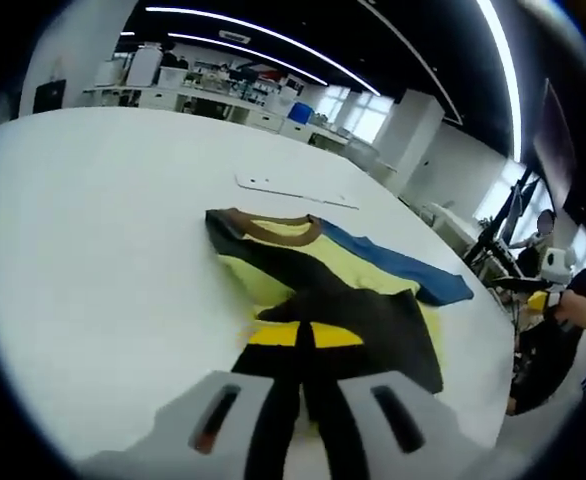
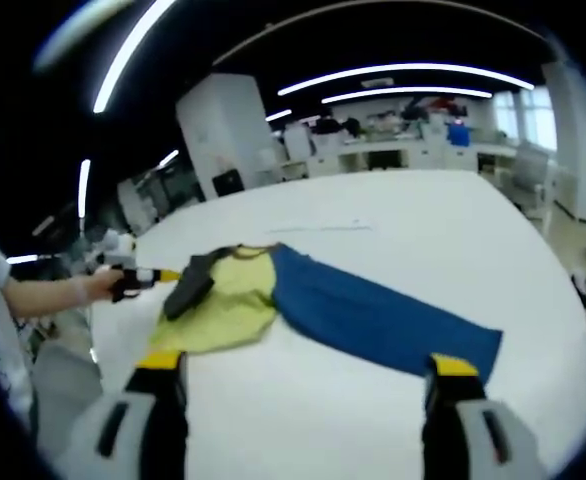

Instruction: Fold the garment on the visible template until the final outline fits inside the template.

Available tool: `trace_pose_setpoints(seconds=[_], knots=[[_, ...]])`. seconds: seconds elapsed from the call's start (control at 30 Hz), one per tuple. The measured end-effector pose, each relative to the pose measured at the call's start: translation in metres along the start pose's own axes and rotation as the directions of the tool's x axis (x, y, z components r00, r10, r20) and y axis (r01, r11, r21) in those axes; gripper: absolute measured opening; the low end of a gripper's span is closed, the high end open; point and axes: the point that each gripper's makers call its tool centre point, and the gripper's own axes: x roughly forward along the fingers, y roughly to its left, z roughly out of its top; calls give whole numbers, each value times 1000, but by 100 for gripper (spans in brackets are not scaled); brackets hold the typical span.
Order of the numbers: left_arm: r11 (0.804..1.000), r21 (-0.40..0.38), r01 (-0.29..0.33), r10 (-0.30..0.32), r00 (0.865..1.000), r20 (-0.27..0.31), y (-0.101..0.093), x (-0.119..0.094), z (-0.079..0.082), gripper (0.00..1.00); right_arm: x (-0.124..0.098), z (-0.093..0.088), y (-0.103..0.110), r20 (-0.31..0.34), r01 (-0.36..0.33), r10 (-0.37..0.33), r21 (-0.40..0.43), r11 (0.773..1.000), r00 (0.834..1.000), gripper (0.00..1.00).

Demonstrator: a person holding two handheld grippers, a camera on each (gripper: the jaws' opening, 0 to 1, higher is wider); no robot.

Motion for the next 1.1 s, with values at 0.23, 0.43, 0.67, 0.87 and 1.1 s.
trace_pose_setpoints(seconds=[0.23, 0.43, 0.67, 0.87, 1.1], knots=[[1000, -3, -9, 9, 999, 38, 6, -23, 12, 0, 7, 5, 7, 1, -13, 13, -16, 1000, 1000, 99], [997, -29, -72, 74, 995, 71, 39, -60, 23, 0, 16, 8, 19, -1, -31, 31, -34, 999, 1000, 99], [978, -57, -202, 207, 974, 96, 102, -114, 25, 0, 25, 14, 24, 0, -59, 59, -39, 997, 998, 99], [953, -81, -293, 300, 950, 90, 143, -151, 18, 0, 34, 14, 32, -16, -82, 81, -50, 995, 997, 99], [918, -134, -374, 385, 920, 73, 180, -188, 7, 0, 38, 15, 33, -26, -84, 83, -55, 995, 996, 99]])
